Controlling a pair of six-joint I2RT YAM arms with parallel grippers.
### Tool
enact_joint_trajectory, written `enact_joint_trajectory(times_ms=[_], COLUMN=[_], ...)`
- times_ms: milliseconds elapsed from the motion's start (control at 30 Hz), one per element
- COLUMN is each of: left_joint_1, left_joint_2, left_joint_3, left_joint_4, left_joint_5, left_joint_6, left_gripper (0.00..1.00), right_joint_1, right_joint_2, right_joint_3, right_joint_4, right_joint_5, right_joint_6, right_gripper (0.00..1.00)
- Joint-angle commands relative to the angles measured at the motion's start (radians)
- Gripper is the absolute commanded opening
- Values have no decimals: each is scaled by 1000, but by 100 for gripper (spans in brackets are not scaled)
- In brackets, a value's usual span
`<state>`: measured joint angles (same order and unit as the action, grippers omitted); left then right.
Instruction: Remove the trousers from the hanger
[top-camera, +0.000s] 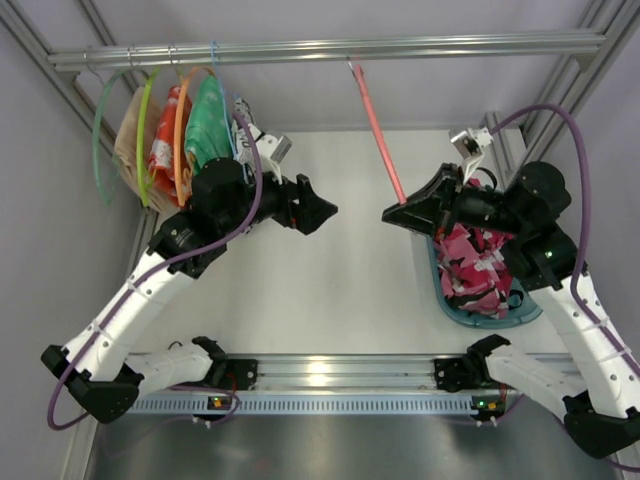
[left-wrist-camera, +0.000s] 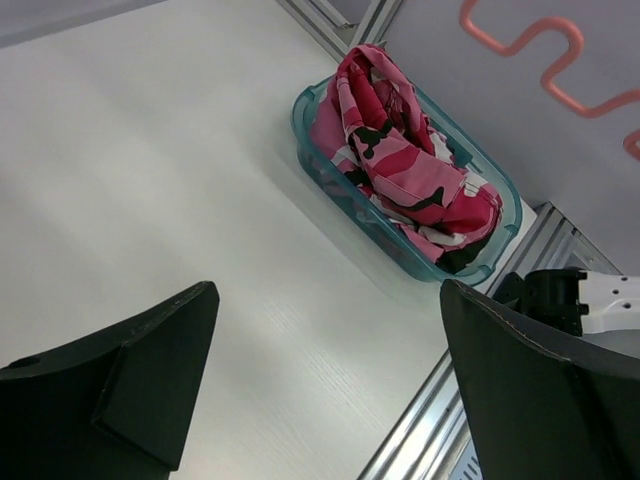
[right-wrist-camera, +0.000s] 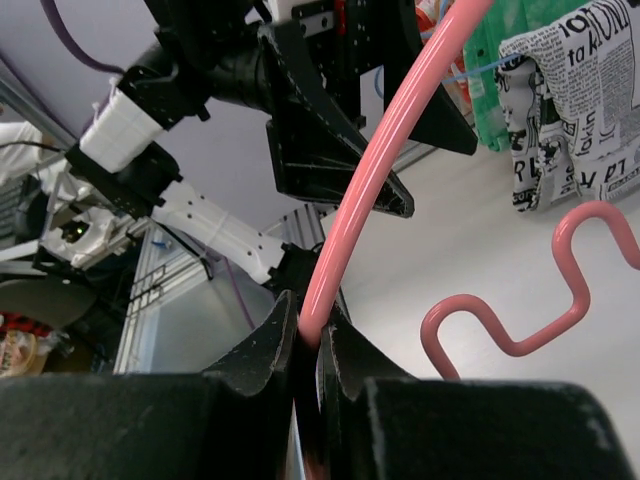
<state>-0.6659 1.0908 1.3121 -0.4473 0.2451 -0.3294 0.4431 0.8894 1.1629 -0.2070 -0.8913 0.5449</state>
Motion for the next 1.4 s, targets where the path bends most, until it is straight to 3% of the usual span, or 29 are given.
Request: enact_joint_trajectory(times_ms=[0,433,633,867,1000,1267,1367], left_joint_1=[9,11,12,12,15,17,17], left_joint_2=[-2,63,77,78,83,86,80], left_joint_3=[53,111,122,116,113,98,87], left_joint_4=[67,137,142,142,140,142,142], left_joint_5=[66,129,109,97,97,92,76], left_joint_6=[58,-63,-85,-96,-96,-85,-76], left_gripper=[99,98,99,99,98,99,99], right_joint_1=[-33,-106,-187,-225,-225,-234,-234], right_joint_2=[28,201,230,257,238,158,115], right_joint_3=[104,253,311,347,235,-147,-221], right_joint_4=[193,265,63,-28,41,398,413], right_joint_5=[-8,103,190,210,193,118,160], right_joint_6=[119,455,585,651,639,512,417], right_gripper=[0,0,0,0,0,1,9])
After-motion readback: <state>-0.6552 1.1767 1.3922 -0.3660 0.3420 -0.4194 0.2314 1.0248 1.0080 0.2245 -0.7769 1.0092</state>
